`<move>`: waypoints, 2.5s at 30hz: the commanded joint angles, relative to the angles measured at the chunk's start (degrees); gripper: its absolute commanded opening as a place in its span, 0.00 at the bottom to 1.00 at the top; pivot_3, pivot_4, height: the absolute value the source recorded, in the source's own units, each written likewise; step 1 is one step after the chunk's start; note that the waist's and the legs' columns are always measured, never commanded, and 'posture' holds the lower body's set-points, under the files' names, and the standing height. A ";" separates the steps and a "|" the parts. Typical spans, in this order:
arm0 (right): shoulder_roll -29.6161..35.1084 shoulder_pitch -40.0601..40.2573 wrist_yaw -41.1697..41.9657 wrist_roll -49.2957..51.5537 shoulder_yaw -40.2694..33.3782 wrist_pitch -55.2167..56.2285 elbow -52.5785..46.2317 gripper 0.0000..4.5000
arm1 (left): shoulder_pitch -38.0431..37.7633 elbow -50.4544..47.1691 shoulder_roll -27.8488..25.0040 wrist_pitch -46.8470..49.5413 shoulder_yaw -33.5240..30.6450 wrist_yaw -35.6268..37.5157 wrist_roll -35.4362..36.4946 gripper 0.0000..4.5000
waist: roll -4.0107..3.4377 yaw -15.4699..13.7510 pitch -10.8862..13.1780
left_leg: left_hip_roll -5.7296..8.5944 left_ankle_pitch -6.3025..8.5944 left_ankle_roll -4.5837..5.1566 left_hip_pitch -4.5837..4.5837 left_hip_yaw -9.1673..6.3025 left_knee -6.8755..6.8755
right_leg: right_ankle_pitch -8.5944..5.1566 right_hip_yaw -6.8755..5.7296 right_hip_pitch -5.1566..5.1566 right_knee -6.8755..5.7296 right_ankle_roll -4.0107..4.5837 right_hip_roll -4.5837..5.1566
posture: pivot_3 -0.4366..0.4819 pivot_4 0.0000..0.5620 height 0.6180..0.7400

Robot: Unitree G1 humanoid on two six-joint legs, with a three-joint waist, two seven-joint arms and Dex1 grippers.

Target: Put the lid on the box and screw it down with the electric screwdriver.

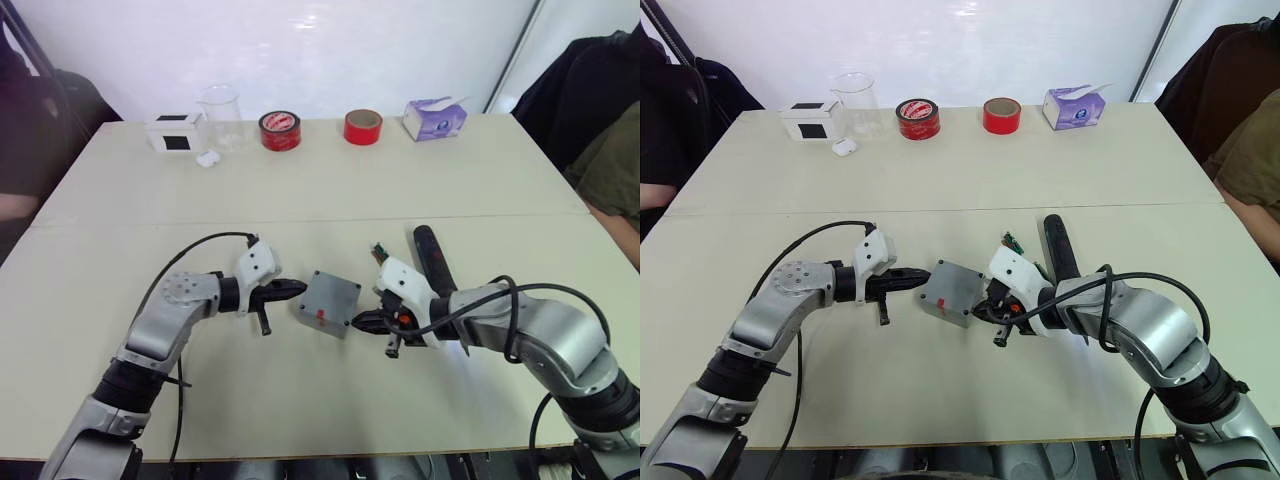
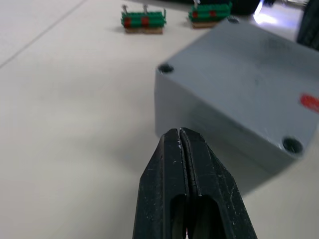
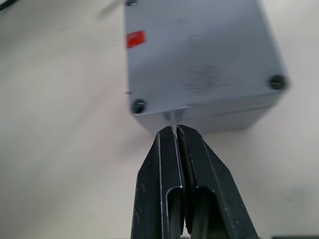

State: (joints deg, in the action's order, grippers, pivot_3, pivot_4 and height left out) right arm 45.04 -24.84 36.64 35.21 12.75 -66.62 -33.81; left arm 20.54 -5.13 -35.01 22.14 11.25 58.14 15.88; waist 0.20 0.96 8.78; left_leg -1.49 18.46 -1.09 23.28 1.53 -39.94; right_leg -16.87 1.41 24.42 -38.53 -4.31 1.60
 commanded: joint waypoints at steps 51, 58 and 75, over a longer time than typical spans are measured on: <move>-6.61 1.81 6.28 -3.20 -2.11 7.07 5.33 0.01 | -2.72 -8.84 -4.90 2.85 -0.89 2.41 2.58 0.00 | 0.00 -0.20 0.00 | 0.01 0.01 0.01 -0.04 0.00 -0.08 | 0.01 -0.01 -0.05 -0.11 -0.01 -0.01 | 0.48 0.27 1.00; -6.93 2.88 4.45 -4.20 -2.68 7.24 5.20 0.01 | -3.38 -9.88 -5.75 3.77 -1.79 2.32 3.40 0.00 | 0.00 -0.19 0.00 | 0.01 0.01 0.01 -0.04 0.00 -0.09 | 0.01 -0.01 -0.05 -0.11 -0.01 -0.01 | 0.48 0.27 1.00; -9.18 10.45 -11.95 -8.67 -18.24 9.17 0.89 0.23 | 1.96 -18.78 -8.50 11.66 -10.48 1.32 13.89 0.00 | 0.00 -0.26 0.00 | 0.03 0.00 0.01 -0.06 0.00 -0.10 | 0.01 0.01 -0.06 -0.19 -0.02 -0.05 | 0.48 0.27 1.00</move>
State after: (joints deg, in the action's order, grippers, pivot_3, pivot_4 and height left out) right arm 35.88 -14.49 25.80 27.17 -3.53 -57.61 -31.48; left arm 21.32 -21.84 -43.57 33.37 2.08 59.70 28.16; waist 0.21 0.70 8.77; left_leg -1.46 18.46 -1.08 23.22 1.53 -40.03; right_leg -16.86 1.42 24.36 -38.71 -4.32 1.53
